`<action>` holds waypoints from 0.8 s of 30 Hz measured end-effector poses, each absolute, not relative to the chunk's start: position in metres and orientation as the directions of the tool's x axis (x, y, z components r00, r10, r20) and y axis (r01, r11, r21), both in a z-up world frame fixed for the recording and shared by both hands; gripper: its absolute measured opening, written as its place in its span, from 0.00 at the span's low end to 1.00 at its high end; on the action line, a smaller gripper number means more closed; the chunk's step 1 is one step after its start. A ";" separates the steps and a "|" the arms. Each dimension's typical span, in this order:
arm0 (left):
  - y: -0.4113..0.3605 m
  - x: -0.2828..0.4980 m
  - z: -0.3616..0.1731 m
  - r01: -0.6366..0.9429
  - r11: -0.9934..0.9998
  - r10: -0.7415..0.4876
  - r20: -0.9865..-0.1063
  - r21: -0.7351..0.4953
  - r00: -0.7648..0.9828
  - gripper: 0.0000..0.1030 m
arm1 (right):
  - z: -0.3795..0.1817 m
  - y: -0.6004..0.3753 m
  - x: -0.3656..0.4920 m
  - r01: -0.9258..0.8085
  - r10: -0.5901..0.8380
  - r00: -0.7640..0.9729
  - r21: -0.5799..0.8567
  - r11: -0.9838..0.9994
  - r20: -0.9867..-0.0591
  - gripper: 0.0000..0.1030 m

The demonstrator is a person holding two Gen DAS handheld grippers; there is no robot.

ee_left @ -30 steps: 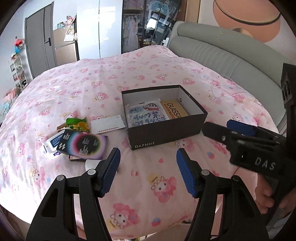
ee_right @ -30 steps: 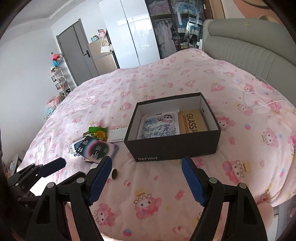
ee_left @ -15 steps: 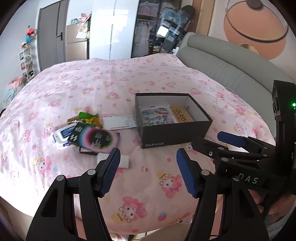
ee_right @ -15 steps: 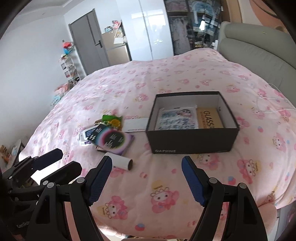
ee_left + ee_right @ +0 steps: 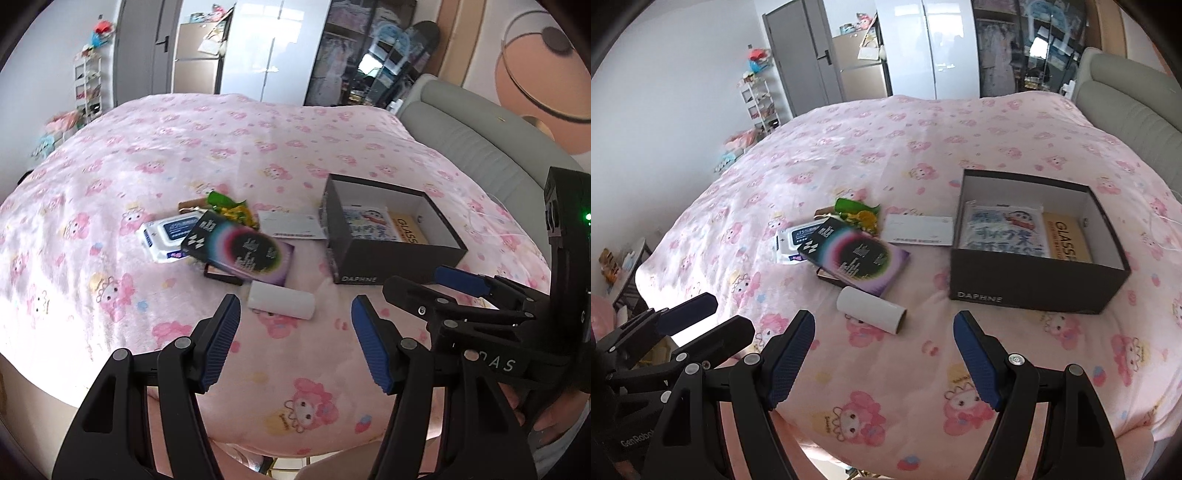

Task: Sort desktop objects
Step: 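Withdraw the left tool and move toward the dark Smart Devil box, then grasp the dark Smart Devil screen-protector box with the left gripper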

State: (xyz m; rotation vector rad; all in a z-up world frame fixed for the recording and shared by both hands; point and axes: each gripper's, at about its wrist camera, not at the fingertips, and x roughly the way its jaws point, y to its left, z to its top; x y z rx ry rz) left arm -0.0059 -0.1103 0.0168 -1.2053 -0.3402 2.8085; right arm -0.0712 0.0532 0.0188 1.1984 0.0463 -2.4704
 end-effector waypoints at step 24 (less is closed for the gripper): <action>-0.230 -0.150 -0.117 0.301 -0.896 0.054 -0.753 -0.327 -0.655 0.52 | -0.107 -0.011 -0.219 0.360 -0.271 -0.394 0.124 -0.925 -0.878 0.74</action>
